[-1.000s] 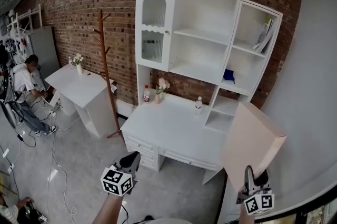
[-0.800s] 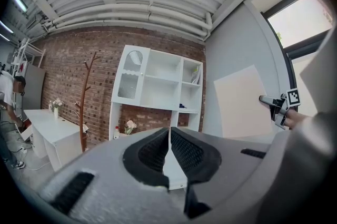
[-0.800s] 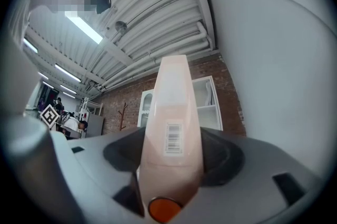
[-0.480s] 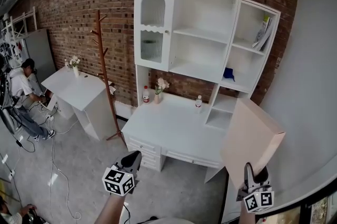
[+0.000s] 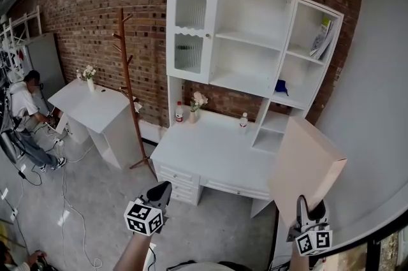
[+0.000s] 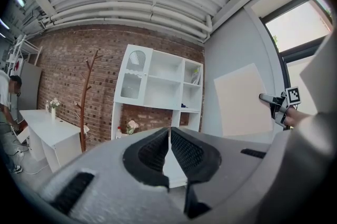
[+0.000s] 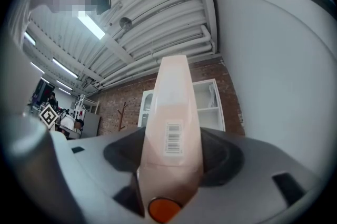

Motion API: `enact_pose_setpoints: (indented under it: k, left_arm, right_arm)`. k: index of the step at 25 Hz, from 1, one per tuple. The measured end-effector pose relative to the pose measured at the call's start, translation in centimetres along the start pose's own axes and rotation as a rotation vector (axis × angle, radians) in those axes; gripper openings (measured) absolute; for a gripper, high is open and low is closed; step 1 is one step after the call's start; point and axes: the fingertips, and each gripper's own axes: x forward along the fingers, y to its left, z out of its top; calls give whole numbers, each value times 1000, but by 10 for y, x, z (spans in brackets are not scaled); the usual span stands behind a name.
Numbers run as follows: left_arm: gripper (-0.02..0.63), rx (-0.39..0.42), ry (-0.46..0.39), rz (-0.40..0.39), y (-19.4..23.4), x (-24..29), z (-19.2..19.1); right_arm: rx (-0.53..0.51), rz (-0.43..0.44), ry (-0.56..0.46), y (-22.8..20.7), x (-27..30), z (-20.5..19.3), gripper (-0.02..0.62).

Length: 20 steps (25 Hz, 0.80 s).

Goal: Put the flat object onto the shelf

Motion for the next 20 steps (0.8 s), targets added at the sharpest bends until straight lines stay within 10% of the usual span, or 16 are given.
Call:
enact_pose_setpoints:
  k: [20]
  left_arm:
    - [34,-14,18,25,32,2,-8]
  right_arm:
    - [22,8,2,20,26,-15,290]
